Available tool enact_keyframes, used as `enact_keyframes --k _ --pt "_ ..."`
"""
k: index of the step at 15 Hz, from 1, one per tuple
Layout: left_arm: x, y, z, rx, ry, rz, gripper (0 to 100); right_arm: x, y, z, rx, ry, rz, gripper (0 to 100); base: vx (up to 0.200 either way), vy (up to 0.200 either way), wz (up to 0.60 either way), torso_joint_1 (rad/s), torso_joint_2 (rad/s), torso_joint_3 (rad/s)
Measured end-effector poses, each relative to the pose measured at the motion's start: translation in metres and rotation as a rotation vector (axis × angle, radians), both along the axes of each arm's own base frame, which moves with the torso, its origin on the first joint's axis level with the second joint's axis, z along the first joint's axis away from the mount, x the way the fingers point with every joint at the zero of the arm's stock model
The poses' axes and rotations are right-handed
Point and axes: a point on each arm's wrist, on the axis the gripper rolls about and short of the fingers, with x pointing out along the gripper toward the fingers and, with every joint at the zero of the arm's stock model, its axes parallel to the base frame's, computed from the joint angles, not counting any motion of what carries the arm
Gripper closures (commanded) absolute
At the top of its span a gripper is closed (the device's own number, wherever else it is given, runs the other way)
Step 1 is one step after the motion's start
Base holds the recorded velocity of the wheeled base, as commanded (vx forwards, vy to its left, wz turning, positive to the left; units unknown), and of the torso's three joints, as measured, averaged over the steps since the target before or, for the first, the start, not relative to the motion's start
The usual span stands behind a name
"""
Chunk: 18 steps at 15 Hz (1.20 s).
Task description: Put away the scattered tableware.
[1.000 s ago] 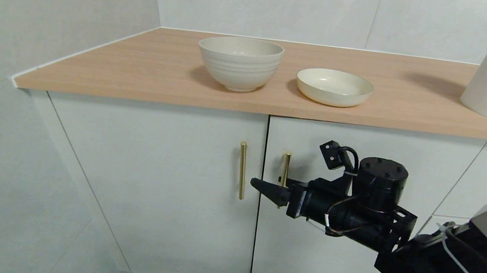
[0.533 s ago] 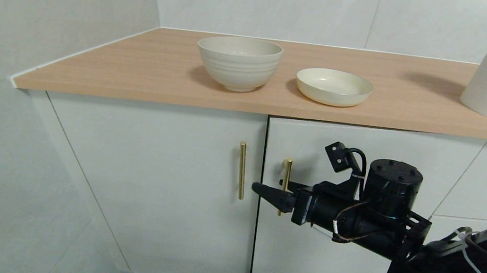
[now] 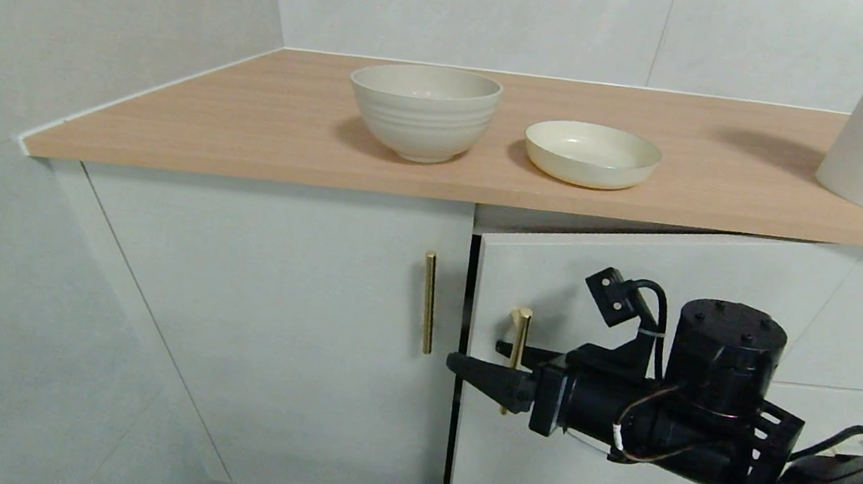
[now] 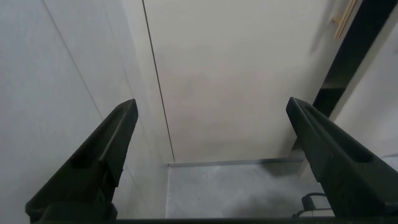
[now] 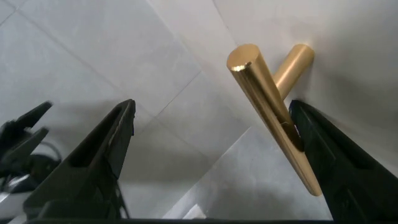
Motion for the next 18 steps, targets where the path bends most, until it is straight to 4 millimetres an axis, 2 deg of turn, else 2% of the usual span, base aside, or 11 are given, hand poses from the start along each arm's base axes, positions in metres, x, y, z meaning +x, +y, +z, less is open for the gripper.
enact_keyframes --k 8,13,16,18 --pt "0.0 0.0 0.0 0.0 0.0 0.0 0 -0.024 -0.018 0.021 0.031 -0.038 0.076 0 0.0 0.0 0.0 0.0 0.0 0.0" --pt "0.0 0.0 0.001 0.033 -0.009 -0.009 0 -0.032 -0.021 0.023 0.006 -0.046 0.086 0 0.0 0.0 0.0 0.0 0.0 0.0" --pt "-0.004 -0.002 0.013 0.036 -0.05 -0.089 0 -0.037 -0.021 0.025 -0.003 -0.051 0.096 0 0.0 0.0 0.0 0.0 0.0 0.0" --pt "-0.016 -0.006 0.035 0.038 -0.054 -0.278 0 -0.039 -0.021 0.025 -0.006 -0.057 0.102 0 0.0 0.0 0.0 0.0 0.0 0.0"
